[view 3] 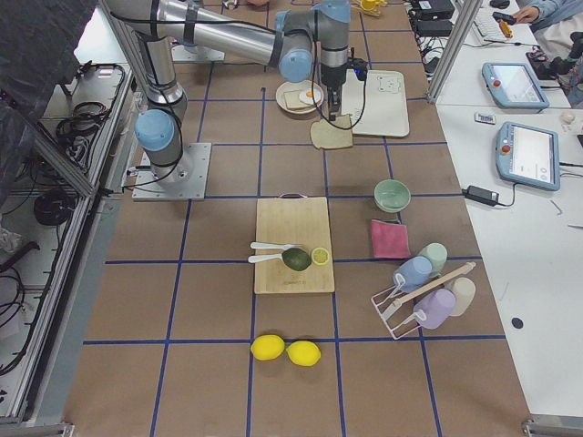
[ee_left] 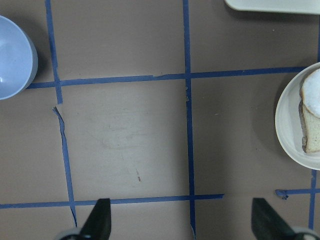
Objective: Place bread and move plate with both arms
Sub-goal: 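Lift the bread slice and carry it over the white plate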
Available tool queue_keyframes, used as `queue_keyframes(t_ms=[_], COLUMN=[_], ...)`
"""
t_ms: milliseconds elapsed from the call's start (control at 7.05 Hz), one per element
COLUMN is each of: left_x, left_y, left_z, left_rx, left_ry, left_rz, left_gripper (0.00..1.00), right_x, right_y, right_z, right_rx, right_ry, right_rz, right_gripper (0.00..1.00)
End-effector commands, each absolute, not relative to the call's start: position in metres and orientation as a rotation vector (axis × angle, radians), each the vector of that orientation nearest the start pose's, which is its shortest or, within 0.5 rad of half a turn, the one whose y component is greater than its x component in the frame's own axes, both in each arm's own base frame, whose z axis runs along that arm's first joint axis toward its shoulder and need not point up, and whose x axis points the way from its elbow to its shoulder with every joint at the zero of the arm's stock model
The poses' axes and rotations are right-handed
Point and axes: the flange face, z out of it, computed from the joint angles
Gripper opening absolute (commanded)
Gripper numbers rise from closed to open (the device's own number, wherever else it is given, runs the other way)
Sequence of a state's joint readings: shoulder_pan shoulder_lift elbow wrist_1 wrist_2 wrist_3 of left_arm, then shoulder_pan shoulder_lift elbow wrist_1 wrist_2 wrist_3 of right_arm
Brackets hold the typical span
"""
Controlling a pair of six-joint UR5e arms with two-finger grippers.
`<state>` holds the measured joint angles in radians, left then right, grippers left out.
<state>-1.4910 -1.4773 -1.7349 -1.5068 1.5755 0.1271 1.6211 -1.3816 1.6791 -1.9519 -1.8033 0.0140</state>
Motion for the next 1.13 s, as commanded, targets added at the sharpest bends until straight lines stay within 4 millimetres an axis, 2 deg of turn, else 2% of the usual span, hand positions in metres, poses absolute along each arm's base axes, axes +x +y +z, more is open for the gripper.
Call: queue_keyframes(t_ms=[0, 142, 284, 425, 567, 709, 993], left_x=[-0.096, -0.096, -0.096, -0.096, -0.096, -0.096, -0.096], left_y=[-0.460, -0.460, -0.460, -0.460, -0.460, -0.460, -0.460], left_z=[0.457, 0.459, 0.459, 0.458, 0.458, 0.459, 0.458], left_rx=[0.075, 0.074, 0.074, 0.074, 0.074, 0.074, 0.074], left_ry=[3.137, 3.129, 3.129, 3.129, 3.129, 3.129, 3.128], left_rz=[0.013, 0.009, 0.009, 0.012, 0.014, 0.009, 0.014], left_gripper=[1.00, 1.00, 1.00, 1.00, 1.00, 1.00, 1.00], right_x=[0.251, 0.303, 0.353, 0.386, 0.403, 0.421, 0.428], right_y=[-0.546, -0.524, -0.501, -0.484, -0.471, -0.463, -0.459], right_z=[0.376, 0.359, 0.345, 0.328, 0.303, 0.286, 0.261], right_rx=[0.041, 0.054, -0.083, -0.177, -0.150, -0.174, -0.190], right_ry=[3.339, 3.340, 3.332, 3.330, 3.344, 3.324, 3.318], right_rz=[-0.190, -0.176, -0.189, -0.187, -0.151, -0.199, -0.191], right_gripper=[0.00, 0.00, 0.00, 0.00, 0.00, 0.00, 0.00])
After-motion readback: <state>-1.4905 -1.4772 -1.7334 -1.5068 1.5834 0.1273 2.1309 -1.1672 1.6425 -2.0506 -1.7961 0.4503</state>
